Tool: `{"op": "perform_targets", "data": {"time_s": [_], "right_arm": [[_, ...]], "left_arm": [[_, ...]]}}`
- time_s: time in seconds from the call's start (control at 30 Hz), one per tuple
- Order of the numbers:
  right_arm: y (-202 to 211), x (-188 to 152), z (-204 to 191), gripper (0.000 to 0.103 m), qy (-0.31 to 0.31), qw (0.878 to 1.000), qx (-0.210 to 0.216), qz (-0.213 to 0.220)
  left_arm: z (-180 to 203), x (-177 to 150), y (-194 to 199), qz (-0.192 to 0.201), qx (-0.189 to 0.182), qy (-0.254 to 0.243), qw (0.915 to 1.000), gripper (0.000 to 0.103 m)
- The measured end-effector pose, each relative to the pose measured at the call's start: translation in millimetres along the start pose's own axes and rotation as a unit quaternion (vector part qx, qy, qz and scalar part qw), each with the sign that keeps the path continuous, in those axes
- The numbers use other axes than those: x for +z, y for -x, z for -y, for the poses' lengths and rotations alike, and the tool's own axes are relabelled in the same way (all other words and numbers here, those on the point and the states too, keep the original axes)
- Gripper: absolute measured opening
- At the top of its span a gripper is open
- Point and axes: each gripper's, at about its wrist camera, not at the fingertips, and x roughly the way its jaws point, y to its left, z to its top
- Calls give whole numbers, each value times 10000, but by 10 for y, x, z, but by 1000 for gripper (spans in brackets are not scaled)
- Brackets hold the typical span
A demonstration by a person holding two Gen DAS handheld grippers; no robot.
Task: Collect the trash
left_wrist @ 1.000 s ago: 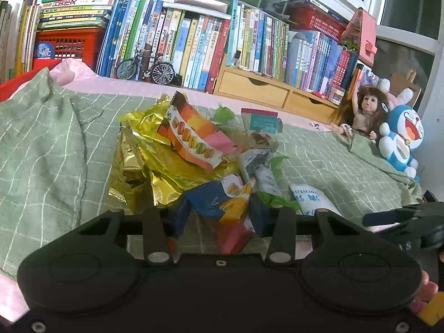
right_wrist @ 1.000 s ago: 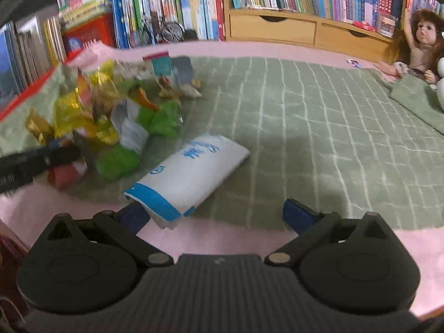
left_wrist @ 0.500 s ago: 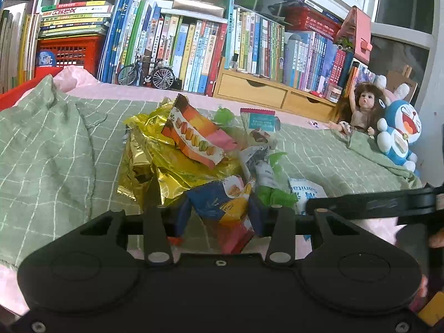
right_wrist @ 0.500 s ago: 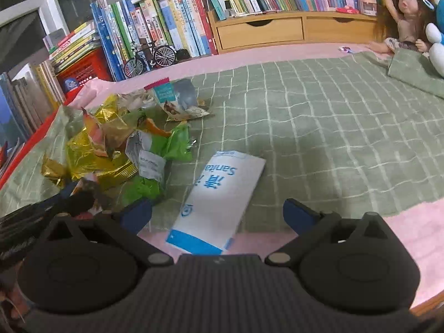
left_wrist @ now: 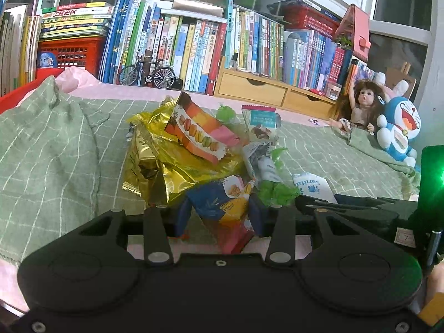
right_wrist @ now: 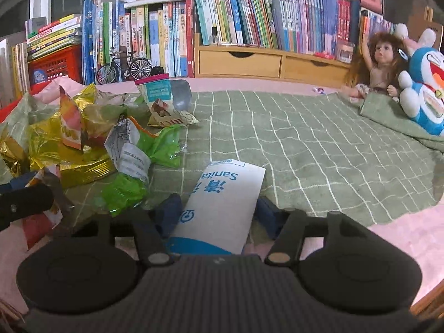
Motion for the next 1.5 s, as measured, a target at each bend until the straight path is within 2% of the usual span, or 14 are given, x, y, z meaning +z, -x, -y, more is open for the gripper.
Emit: {"op": "perform_targets", "data": {"time_s": [0.27,0.5,0.83,1.17,1.37,1.5], "right_arm": [[136,-62,131,43,-210,9995,213,101],[323,-101,233,33,-279,9984,456,158],[802,-288,334,30,-378,9903,1329,124],[1289,-569,451,28,-356,9831,1794,-29],[1483,-752,466,28,-292,9803,1928,-312],[1483,-897,478,28,-204,9773,1949,-809]], "left_arm": [[44,-19,41,-5,-91,-35,10000,41],[118,-51,130,-23,-169,-87,9998,40],[219,-243,443,-94,-219,-170,9996,38],[346,-485,841,-321,-447,-378,9978,37],[379,-674,1020,-670,-575,-482,9949,37],[381,-885,1003,-1064,-543,-565,9912,37]]}}
